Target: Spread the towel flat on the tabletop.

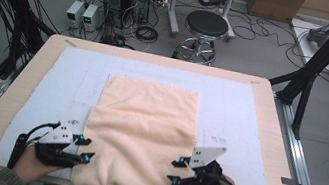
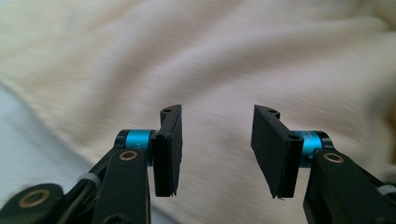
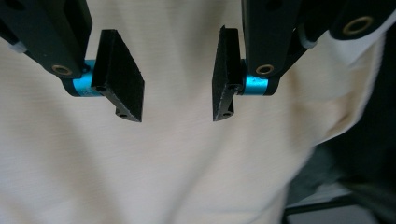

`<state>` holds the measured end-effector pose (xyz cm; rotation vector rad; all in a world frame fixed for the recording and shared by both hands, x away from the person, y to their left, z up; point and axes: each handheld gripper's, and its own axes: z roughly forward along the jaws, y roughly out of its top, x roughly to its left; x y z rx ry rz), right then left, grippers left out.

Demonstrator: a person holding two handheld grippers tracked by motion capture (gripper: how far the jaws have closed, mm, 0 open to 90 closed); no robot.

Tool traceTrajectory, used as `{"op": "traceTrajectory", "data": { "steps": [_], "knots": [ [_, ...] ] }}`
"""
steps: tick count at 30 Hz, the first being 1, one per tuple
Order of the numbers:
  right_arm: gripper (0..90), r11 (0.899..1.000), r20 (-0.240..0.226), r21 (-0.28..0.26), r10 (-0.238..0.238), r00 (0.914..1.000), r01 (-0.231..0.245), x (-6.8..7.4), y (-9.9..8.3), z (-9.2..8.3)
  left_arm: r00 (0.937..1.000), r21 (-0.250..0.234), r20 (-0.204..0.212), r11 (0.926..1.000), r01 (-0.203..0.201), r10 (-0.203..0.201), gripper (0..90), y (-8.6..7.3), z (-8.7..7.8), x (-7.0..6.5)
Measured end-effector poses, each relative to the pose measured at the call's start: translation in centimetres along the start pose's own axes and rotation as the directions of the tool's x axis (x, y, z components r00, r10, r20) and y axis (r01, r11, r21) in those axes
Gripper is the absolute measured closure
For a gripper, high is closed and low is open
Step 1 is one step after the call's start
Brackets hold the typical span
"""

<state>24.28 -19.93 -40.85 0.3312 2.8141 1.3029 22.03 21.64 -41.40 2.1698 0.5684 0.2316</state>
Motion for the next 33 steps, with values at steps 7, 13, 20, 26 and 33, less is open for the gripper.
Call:
{"op": "traceTrajectory", "data": {
  "steps": [7, 13, 20, 26, 33],
  "knots": [
    [75.3, 0.984, -0.103, 0.155, -0.067, 0.9925, 0.083, 1.6, -0.5, 2.8, 0.9902, 0.105, 0.091, 0.9878, -0.115, 0.106, 60.0, -1.4, 1.8, -1.7],
    [87.1, 0.968, -0.135, 0.207, -0.114, 0.9842, 0.141, 1.5, -0.9, 1.9, 0.9882, 0.131, 0.086, 0.9819, -0.137, 0.126, 84.5, -0.6, 2.2, -2.0],
    [85.8, 0.961, -0.132, 0.242, -0.102, 0.9860, 0.132, 1.9, -1.5, -0.2, 0.9819, 0.122, 0.089, 0.9765, -0.177, 0.167, 84.8, 0.5, 2.6, -3.1],
    [82.2, 0.966, -0.301, 0.182, -0.124, 0.9455, 0.185, 4.0, -0.7, 2.7, 0.9827, 0.149, 0.143, 0.9790, -0.140, 0.118, 85.1, -0.5, -1.0, -3.7],
    [57.1, 0.995, -0.070, 0.024, -0.094, 0.9931, 0.096, 1.5, 0.3, 0.1, 0.9857, 0.025, 0.122, 0.9925, -0.120, 0.116, 61.5, -0.1, -2.4, -2.5]
  ]
}}
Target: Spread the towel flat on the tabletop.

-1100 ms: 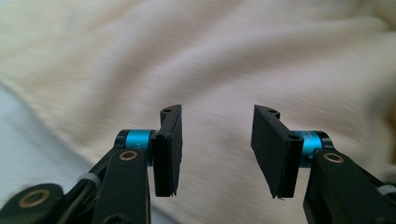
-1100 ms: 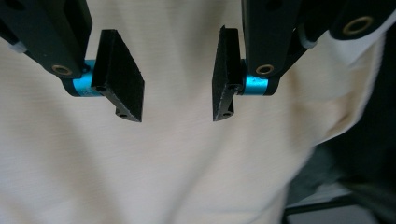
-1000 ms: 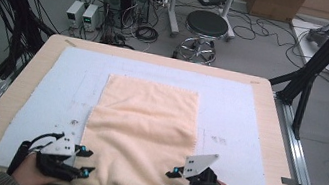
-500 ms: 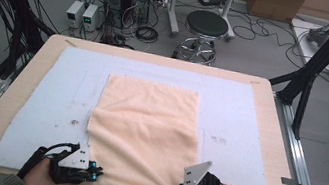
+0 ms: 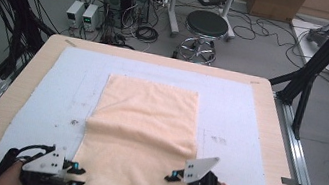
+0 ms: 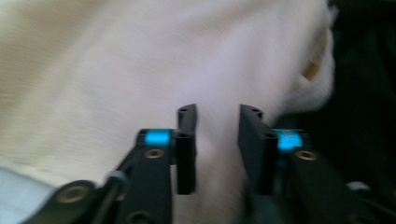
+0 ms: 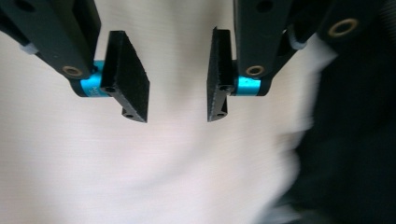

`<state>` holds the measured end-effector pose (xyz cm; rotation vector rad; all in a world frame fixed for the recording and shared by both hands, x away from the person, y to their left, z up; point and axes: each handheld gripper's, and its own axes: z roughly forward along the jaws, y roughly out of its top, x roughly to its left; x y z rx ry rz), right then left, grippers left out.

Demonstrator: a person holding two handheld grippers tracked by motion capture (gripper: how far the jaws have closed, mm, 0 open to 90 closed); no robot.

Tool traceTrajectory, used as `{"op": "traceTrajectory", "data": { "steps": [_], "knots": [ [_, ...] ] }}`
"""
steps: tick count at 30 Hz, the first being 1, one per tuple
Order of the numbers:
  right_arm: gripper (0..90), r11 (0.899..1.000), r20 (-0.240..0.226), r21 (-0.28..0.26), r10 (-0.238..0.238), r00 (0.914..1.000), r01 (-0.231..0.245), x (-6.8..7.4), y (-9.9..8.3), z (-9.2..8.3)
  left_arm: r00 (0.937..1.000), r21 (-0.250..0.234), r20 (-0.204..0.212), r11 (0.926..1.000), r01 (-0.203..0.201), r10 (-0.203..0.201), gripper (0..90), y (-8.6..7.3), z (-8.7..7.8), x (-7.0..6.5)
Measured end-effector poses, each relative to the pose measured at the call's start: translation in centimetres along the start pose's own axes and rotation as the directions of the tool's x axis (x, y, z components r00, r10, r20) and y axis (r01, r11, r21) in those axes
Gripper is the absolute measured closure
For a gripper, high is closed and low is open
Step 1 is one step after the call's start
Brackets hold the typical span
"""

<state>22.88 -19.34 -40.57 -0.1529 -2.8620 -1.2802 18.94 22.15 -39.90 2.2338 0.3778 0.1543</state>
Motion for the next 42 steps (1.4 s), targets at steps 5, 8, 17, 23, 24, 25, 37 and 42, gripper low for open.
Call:
{"op": "traceTrajectory", "data": {
  "steps": [5, 8, 17, 23, 24, 25, 37, 42],
  "knots": [
    [57.7, 0.994, 0.164, 0.082, 0.056, 0.9849, -0.070, -3.5, -0.9, 0.8, 0.9935, 0.016, -0.089, 0.9973, 0.071, -0.070, 57.1, -0.7, 2.7, 4.0],
    [75.1, 0.989, 0.138, 0.120, 0.067, 0.9882, -0.084, -4.0, -1.6, 1.9, 0.9937, 0.052, -0.065, 0.9942, 0.094, -0.091, 65.9, -1.5, 4.1, 4.7],
    [81.7, 0.997, -0.127, 0.062, -0.035, 0.9912, 0.044, 0.9, -0.8, 0.8, 0.9943, 0.072, 0.106, 0.9974, 0.004, -0.011, 85.4, -1.7, 0.7, 0.4],
    [63.9, 1.000, 0.056, 0.001, 0.004, 0.9984, -0.004, -0.5, 0.4, -1.3, 0.9995, 0.006, 0.023, 0.9997, 0.023, -0.023, 64.2, -0.8, 0.5, 1.3],
    [63.2, 1.000, 0.053, 0.012, 0.023, 0.9983, -0.024, -1.2, 0.2, -1.0, 0.9996, 0.018, 0.018, 0.9996, 0.023, -0.023, 59.2, -0.9, 1.1, 1.5],
    [61.9, 0.999, 0.057, 0.028, 0.026, 0.9980, -0.027, -1.7, 0.0, -0.5, 0.9996, 0.033, 0.020, 0.9992, 0.021, -0.022, 56.7, -1.1, 1.8, 1.6],
    [60.3, 0.993, 0.042, 0.086, 0.077, 0.9961, -0.081, -2.7, -2.2, 1.3, 0.9989, 0.074, 0.043, 0.9971, 0.014, -0.018, 71.3, -2.0, 3.0, 1.6],
    [49.2, 0.989, 0.124, 0.010, 0.148, 0.9812, -0.150, -3.7, -2.0, 0.3, 0.9986, 0.011, -0.015, 0.9987, 0.050, -0.050, 59.6, -1.5, 2.2, 2.6]
  ]
}}
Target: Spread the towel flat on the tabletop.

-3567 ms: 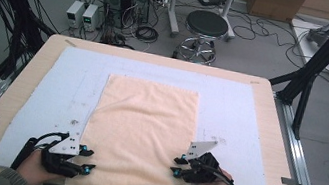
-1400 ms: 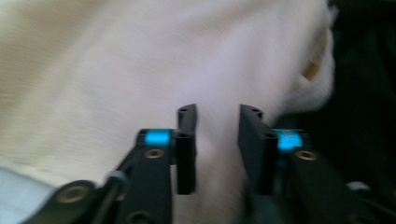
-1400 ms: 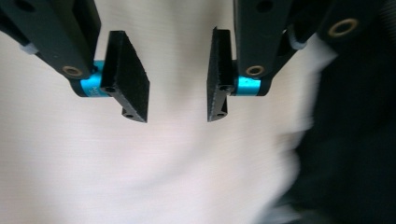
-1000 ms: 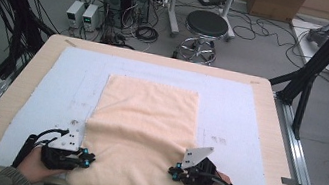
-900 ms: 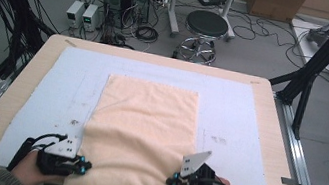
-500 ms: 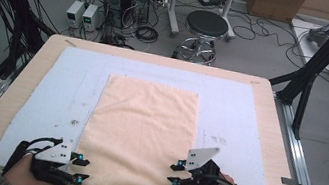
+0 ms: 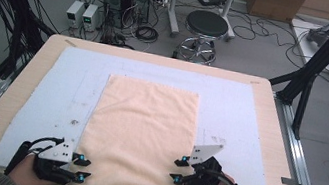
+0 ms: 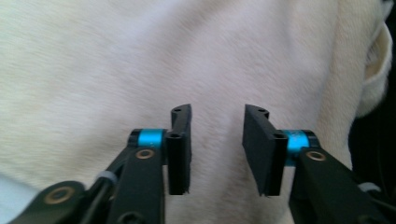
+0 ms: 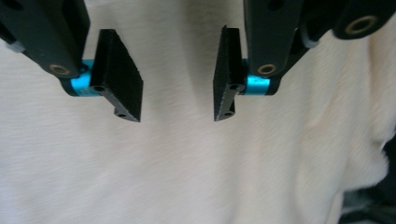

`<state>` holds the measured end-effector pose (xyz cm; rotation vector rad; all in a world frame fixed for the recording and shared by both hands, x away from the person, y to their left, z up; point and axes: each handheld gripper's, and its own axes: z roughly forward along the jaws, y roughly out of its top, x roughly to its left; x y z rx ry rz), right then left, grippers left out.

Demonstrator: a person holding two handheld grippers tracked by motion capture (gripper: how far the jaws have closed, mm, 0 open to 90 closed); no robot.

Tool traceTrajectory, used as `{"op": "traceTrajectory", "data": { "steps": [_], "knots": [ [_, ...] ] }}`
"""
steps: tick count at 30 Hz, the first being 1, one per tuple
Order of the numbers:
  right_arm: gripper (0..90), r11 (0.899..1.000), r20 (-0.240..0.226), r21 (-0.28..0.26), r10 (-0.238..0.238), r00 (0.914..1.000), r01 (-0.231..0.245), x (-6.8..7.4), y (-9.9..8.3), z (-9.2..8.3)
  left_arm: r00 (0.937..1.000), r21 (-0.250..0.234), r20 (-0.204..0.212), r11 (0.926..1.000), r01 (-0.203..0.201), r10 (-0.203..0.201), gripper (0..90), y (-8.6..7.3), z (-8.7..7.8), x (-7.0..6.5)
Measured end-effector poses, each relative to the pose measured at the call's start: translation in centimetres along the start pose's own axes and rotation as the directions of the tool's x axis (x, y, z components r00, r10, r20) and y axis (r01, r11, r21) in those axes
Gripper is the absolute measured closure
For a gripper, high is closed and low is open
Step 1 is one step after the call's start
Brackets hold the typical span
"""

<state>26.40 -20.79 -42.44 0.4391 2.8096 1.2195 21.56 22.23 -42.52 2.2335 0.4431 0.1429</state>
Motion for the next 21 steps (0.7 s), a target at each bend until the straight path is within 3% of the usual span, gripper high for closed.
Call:
{"op": "traceTrajectory", "data": {
  "steps": [5, 8, 12, 17, 21],
  "knots": [
    [36.8, 0.991, 0.097, -0.102, 0.098, 0.9905, -0.088, -2.0, 0.5, -1.1, 0.9961, -0.071, -0.072, 0.9964, 0.046, -0.051, 47.7, 1.4, -0.7, 1.9],
    [31.6, 0.984, 0.124, -0.131, 0.140, 0.9824, -0.123, -3.3, 1.0, -1.5, 0.9914, -0.105, -0.106, 0.9922, 0.066, -0.078, 40.1, 2.4, -0.9, 3.0],
    [27.6, 0.981, 0.153, -0.144, 0.149, 0.9769, -0.127, -4.6, 1.8, -1.8, 0.9835, -0.150, -0.131, 0.9830, 0.105, -0.125, 36.7, 3.2, -1.0, 4.3],
    [26.0, 0.976, 0.160, -0.166, 0.169, 0.9726, -0.142, -5.8, 2.8, -2.3, 0.9758, -0.169, -0.158, 0.9778, 0.124, -0.151, 36.2, 3.7, -1.0, 5.2],
    [25.8, 0.979, 0.160, -0.155, 0.157, 0.9746, -0.132, -6.0, 3.0, -2.2, 0.9728, -0.164, -0.177, 0.9791, 0.120, -0.149, 36.3, 3.7, -0.9, 5.7]
  ]
}}
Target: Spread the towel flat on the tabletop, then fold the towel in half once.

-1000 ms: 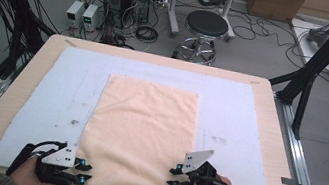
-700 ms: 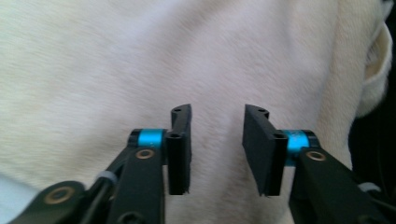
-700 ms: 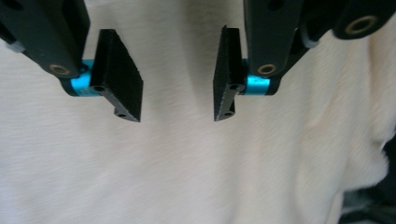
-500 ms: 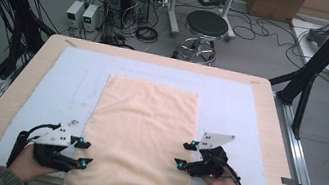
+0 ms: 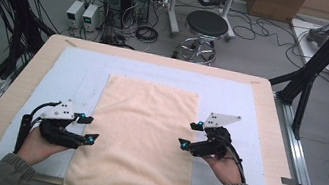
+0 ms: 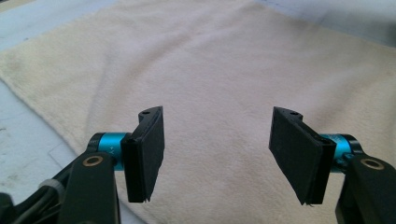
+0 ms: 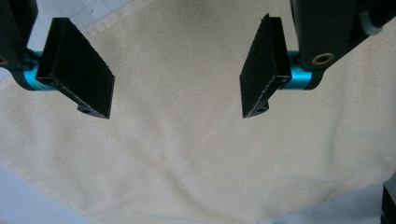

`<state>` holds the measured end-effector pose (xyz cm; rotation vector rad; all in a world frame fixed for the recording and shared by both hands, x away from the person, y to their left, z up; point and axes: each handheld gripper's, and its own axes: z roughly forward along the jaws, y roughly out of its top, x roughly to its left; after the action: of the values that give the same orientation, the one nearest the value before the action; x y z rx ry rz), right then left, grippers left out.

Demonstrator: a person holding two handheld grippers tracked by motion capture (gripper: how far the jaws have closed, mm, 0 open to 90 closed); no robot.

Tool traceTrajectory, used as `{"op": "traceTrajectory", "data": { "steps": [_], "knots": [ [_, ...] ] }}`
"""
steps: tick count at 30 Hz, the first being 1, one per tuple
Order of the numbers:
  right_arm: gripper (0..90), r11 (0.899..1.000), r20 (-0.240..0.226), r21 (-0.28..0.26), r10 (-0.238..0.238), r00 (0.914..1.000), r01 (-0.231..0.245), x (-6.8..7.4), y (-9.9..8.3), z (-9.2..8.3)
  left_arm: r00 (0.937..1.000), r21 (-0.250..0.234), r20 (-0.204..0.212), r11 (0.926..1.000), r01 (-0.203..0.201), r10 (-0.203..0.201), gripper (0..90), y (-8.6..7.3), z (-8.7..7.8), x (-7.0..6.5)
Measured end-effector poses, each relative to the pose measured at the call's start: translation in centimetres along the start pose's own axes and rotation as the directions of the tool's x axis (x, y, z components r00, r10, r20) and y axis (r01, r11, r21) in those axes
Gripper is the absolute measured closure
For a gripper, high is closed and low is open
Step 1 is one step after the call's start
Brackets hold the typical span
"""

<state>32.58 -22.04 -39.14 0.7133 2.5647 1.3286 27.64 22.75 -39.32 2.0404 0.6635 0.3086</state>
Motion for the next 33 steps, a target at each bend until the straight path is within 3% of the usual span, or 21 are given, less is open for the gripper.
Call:
{"op": "traceTrajectory", "data": {
  "steps": [6, 11, 16, 19, 24, 26, 28, 31, 33],
  "knots": [
    [25.4, 1.000, 0.002, 0.012, 0.009, 1.0000, -0.009, -0.6, -0.1, 0.3, 0.9996, 0.002, -0.028, 1.0000, 0.003, -0.003, 36.4, 0.4, 0.6, 1.2],
    [25.4, 1.000, 0.018, 0.018, 0.005, 0.9998, -0.006, -1.5, 1.2, 0.3, 0.9982, -0.014, -0.060, 0.9999, -0.001, 0.000, 36.4, 2.3, 0.7, 2.7],
    [25.2, 1.000, 0.043, 0.000, 0.011, 0.9990, -0.011, -3.5, 3.1, 0.3, 0.9955, -0.008, -0.094, 0.9999, -0.006, 0.005, 36.5, 4.3, 1.4, 4.6],
    [25.1, 1.000, 0.063, -0.004, 0.031, 0.9976, -0.030, -5.1, 3.8, 0.8, 0.9938, -0.029, -0.106, 0.9991, 0.031, -0.034, 36.8, 4.9, 2.1, 6.1],
    [25.0, 0.996, 0.073, 0.028, 0.087, 0.9935, -0.090, -7.1, 3.1, 2.4, 0.9892, -0.025, -0.089, 0.9931, 0.115, -0.117, 37.4, 4.2, 4.2, 8.5],
    [25.0, 0.993, 0.082, 0.048, 0.104, 0.9912, -0.108, -7.7, 2.7, 3.1, 0.9853, -0.027, -0.119, 0.9924, 0.120, -0.123, 37.5, 3.8, 5.0, 9.1],
    [25.5, 0.992, 0.093, 0.059, 0.106, 0.9900, -0.112, -8.0, 2.3, 3.8, 0.9818, -0.009, -0.159, 0.9945, 0.105, -0.105, 40.8, 3.6, 5.8, 9.3],
    [26.6, 0.991, 0.114, 0.087, 0.095, 0.9889, -0.105, -8.4, 1.9, 4.8, 0.9780, 0.023, -0.194, 0.9963, 0.082, -0.076, 42.0, 3.1, 6.8, 9.7],
    [27.9, 0.989, 0.129, 0.100, 0.094, 0.9872, -0.107, -8.9, 1.6, 5.4, 0.9750, 0.033, -0.206, 0.9952, 0.092, -0.083, 43.3, 2.8, 7.4, 10.0]
  ]
}}
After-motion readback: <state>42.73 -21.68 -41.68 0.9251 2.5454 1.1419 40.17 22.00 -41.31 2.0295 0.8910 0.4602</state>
